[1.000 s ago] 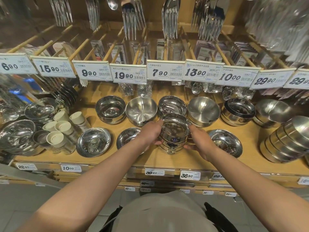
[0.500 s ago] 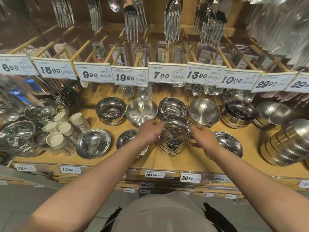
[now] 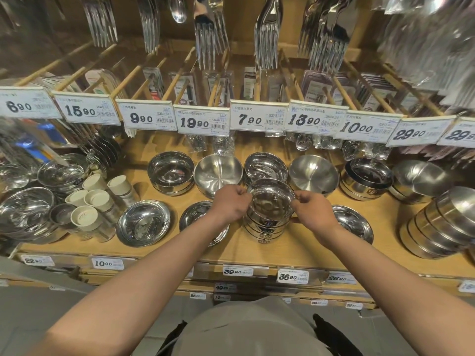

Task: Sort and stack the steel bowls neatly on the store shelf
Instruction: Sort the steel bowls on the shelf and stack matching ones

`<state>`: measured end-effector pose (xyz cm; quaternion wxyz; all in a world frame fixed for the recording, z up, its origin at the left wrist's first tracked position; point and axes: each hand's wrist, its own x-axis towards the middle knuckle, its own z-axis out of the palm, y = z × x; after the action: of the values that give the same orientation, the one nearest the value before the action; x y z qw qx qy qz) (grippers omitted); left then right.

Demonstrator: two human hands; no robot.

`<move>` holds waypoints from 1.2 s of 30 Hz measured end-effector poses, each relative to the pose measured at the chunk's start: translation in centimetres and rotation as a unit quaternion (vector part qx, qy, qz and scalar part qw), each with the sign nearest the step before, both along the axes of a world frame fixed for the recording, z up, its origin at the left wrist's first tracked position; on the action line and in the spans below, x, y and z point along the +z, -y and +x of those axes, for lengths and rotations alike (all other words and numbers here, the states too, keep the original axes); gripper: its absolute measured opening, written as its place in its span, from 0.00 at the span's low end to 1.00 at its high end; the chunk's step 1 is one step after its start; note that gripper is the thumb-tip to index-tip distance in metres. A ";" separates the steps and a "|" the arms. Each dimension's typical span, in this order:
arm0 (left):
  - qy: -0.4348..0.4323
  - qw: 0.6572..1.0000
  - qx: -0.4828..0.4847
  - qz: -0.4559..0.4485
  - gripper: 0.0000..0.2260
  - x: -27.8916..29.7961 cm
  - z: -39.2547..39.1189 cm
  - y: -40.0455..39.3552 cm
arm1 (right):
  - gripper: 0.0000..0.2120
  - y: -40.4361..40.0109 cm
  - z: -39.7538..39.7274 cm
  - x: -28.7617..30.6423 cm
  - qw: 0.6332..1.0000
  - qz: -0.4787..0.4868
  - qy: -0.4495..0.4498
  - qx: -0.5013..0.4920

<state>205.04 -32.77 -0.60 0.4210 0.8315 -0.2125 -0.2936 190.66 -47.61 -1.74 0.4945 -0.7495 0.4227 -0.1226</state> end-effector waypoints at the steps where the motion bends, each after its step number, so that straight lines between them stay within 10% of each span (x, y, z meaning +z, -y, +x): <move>1: 0.000 1.000 0.002 0.000 0.11 0.0 0.0 0.0 | 0.11 -0.1 0.0 0.1 1.000 -0.004 0.001 0.001; 36: -0.036 0.999 0.015 0.008 0.10 0.4 -0.1 0.1 | 0.10 -0.4 0.3 0.3 0.997 0.078 0.000 -0.016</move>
<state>204.92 -32.89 -0.21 0.4264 0.8268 -0.1824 -0.3184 191.01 -47.25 -1.45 0.5495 -0.7015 0.4433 -0.0968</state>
